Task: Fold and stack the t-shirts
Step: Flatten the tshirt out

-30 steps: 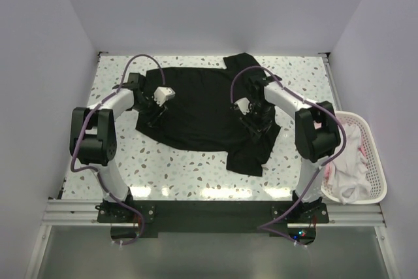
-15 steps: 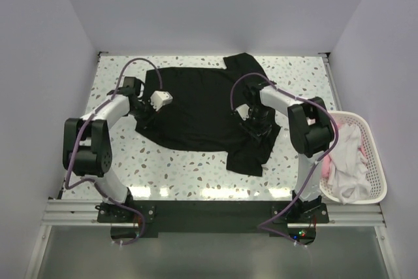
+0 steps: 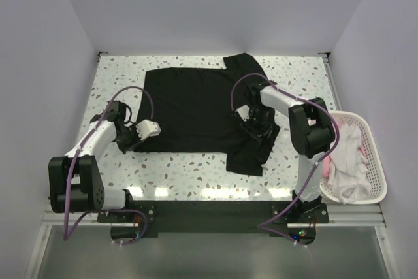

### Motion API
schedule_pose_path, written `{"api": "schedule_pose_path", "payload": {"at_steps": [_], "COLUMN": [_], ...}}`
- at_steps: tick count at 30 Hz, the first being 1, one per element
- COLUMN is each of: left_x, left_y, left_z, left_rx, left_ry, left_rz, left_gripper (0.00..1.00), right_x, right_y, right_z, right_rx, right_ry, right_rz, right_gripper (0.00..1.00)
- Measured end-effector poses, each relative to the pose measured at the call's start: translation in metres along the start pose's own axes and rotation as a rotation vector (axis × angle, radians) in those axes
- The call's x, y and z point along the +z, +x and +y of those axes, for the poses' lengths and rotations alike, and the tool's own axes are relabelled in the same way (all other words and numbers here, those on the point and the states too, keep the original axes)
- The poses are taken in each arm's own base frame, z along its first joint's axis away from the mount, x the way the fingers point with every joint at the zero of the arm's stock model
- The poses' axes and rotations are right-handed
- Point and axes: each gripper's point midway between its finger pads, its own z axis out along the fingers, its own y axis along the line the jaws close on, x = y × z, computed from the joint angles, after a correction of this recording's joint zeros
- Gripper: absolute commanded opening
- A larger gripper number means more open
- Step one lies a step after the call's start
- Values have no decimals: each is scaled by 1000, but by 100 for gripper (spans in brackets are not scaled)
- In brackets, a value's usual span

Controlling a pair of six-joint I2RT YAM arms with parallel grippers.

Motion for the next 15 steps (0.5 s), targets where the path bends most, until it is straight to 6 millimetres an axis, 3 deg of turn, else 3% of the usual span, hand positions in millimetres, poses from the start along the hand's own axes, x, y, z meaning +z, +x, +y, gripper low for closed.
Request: {"api": "schedule_pose_path", "payload": {"at_steps": [1, 4, 7, 10, 13, 14, 15], "left_x": [2, -2, -18, -41, -51, -48, -45], "left_y": [12, 35, 24, -24, -92, -127, -148], "left_z": [-5, -10, -2, 4, -15, -44, -65], "left_rx": [13, 35, 94, 201, 337, 438, 481], "left_ry": [5, 8, -17, -57, -65, -8, 32], "left_rz": [31, 80, 25, -128, -291, -365, -409], "left_gripper": [25, 43, 63, 65, 64, 63, 63], "right_x": [-1, -11, -26, -42, -54, -56, -57], "right_y": [1, 5, 5, -3, -12, -14, -17], "right_z": [1, 4, 7, 1, -10, -15, -19], "right_rx": [-1, -5, 0, 26, 62, 74, 87], "right_ry": [-1, -1, -15, -30, -37, -37, -40], "right_rz": [1, -9, -42, -96, -152, -163, -170], "right_gripper": [46, 47, 47, 46, 45, 45, 45]}}
